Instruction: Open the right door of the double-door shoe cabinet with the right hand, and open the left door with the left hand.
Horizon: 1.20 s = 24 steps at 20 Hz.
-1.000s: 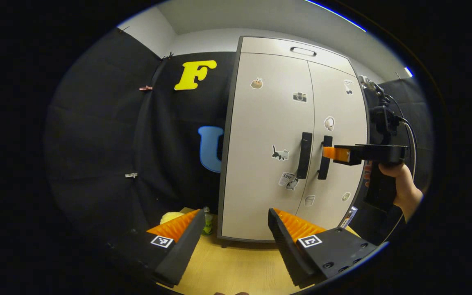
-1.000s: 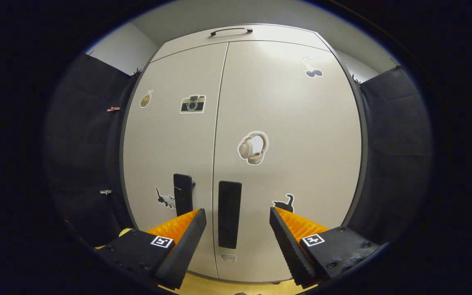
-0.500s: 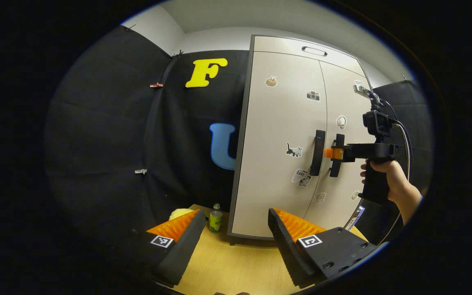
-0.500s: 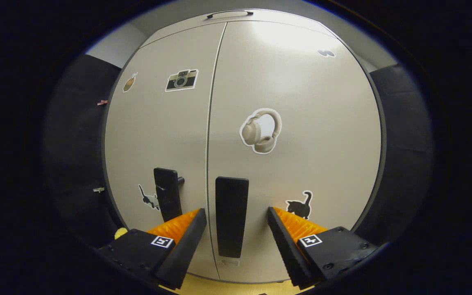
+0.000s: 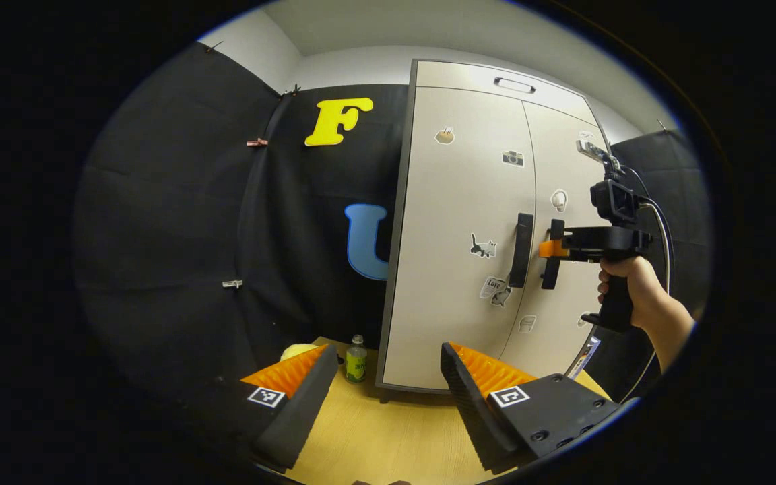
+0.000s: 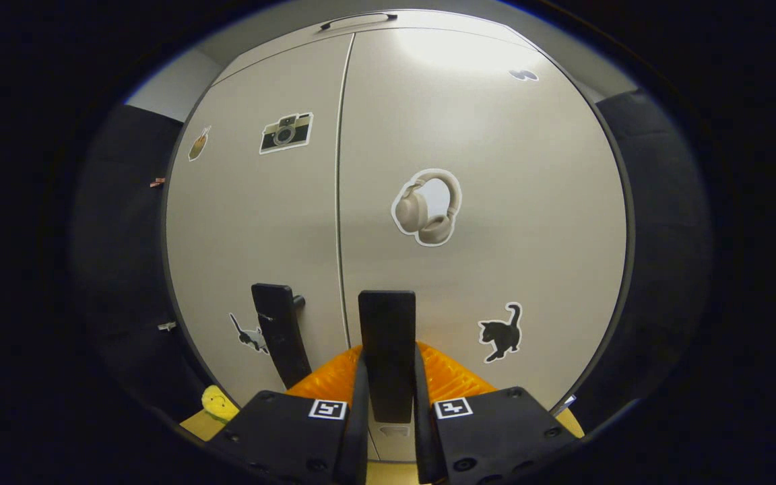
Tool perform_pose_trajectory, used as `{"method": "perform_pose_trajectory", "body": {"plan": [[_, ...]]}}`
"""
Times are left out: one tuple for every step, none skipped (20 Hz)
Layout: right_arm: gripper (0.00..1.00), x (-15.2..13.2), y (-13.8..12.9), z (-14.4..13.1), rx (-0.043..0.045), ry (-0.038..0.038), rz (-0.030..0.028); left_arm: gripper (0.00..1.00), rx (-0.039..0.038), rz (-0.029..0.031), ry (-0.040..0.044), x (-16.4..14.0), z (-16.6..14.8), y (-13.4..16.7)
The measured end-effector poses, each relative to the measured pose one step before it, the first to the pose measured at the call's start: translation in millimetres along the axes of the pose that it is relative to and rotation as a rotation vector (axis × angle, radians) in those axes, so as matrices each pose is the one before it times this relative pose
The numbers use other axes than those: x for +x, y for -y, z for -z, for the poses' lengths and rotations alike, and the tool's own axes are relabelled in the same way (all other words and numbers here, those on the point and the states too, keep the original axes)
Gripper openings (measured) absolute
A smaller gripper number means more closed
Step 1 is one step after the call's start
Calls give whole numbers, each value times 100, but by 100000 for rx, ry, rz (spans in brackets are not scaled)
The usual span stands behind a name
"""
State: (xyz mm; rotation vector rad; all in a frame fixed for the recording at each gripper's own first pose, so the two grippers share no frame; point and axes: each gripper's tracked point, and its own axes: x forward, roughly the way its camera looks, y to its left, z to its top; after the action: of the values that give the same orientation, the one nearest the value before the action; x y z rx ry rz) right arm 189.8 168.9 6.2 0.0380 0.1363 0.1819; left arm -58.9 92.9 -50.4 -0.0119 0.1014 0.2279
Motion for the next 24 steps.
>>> {"method": "perform_pose_trajectory", "body": {"plan": [[32,-25,-45,167,-1156,980,-589,95,184,274,88,-72,31,121],[28,-25,62,-131,-572,525,-262,95,-80,443,124,-38,-76,207],[28,-64,-59,-64,241,197,-537,95,-214,607,-88,27,105,257],[24,-16,-50,101,1227,-788,-859,95,-204,809,-40,-30,-54,274],[19,-95,2,-75,822,-423,-1334,95,-82,818,159,-58,67,205],[14,-54,-26,138,293,-1034,-1296,95,126,657,130,-57,-88,184],[14,-282,-29,60,-731,-1200,-1213,95,98,546,193,-36,4,114],[14,-374,-37,26,-297,-326,-982,95,-77,744,266,3,-80,217],[14,-374,-37,78,-77,-346,-753,95,-185,777,60,111,-16,204],[14,-572,-64,67,474,-194,-742,95,-210,970,-99,121,0,312],[14,-707,-15,139,53,-491,-601,95,-160,1043,-94,22,75,280],[14,-830,84,-2,61,-183,-698,95,-46,1085,-68,49,-70,303],[14,-830,177,-2,307,-174,-452,95,-25,1100,-72,65,75,322],[14,-1112,192,35,466,-72,-226,95,-75,1325,-77,166,-63,423],[14,-1062,300,20,310,-161,21,95,-117,1408,-36,155,14,401],[14,-913,216,94,231,-104,225,95,13,1491,-198,232,-37,492],[14,-844,291,-3,-147,30,156,95,140,1486,-255,103,100,443],[14,-694,245,72,59,-92,212,95,292,1557,-48,257,-60,421],[14,-684,248,-1,208,20,164,95,459,1489,19,353,-8,395],[14,-606,238,141,19,-110,341,95,533,1383,-88,192,-60,470],[14,-656,304,85,-138,-7,389,95,579,1588,-49,152,-21,516],[14,-485,282,155,-283,-83,540,95,483,1299,-114,155,15,417],[14,-537,246,66,-108,-80,464,95,404,1235,-256,184,-2,422],[14,-420,273,-13,162,650,432,95,276,1215,-186,187,7,440]]}}
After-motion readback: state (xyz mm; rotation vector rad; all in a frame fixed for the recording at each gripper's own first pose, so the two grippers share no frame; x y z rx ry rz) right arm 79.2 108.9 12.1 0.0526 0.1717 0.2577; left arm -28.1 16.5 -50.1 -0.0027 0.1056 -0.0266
